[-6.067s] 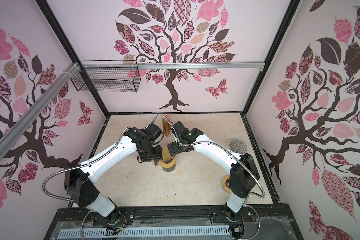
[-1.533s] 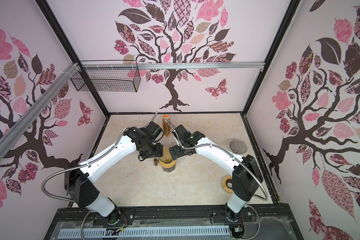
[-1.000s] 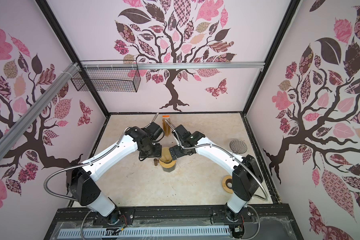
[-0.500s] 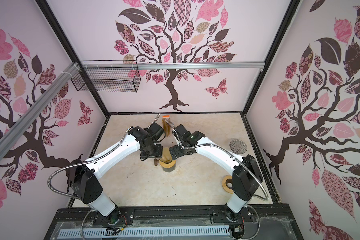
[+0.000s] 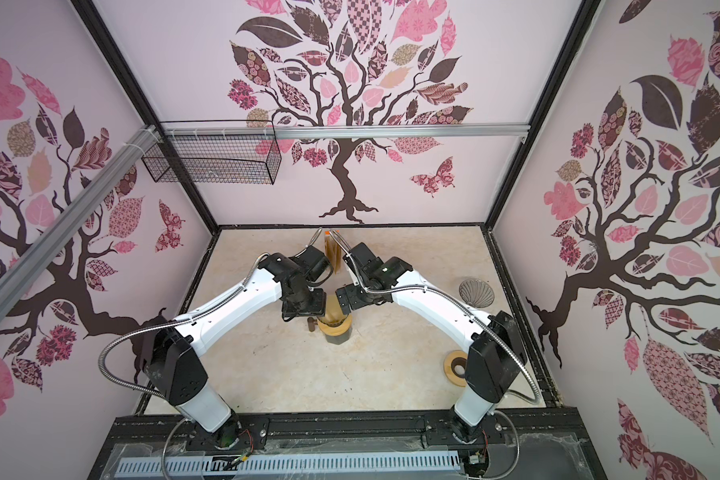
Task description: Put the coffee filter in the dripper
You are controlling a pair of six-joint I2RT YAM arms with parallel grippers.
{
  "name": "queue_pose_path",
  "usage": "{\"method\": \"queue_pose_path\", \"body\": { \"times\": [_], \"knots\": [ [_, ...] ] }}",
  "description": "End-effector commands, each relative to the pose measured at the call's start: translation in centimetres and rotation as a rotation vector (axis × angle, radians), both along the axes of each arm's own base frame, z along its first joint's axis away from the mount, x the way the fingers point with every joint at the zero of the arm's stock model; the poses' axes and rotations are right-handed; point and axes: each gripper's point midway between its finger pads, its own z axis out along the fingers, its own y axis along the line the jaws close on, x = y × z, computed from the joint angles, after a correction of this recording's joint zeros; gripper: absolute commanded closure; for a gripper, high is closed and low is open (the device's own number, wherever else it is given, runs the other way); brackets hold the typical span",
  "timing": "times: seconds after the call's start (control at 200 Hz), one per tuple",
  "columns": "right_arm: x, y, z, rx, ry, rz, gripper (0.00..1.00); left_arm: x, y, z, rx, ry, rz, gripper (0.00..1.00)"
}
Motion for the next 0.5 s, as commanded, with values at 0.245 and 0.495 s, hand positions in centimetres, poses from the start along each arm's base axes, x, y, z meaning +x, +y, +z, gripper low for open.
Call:
{"method": "queue_pose_path", "body": {
  "times": [0.245,0.495],
  "knots": [
    [-0.3,0.0,3.3,0.049,-0.052,0.002,0.0,0.8,-0.8,2.7,-0.06,-0.064,-0.015,0.33],
    [-0.4,-0.2,3.5,0.048,-0.055,0.001,0.0,0.7,-1.1,3.1,-0.083,-0.069,-0.022,0.33]
  ]
}}
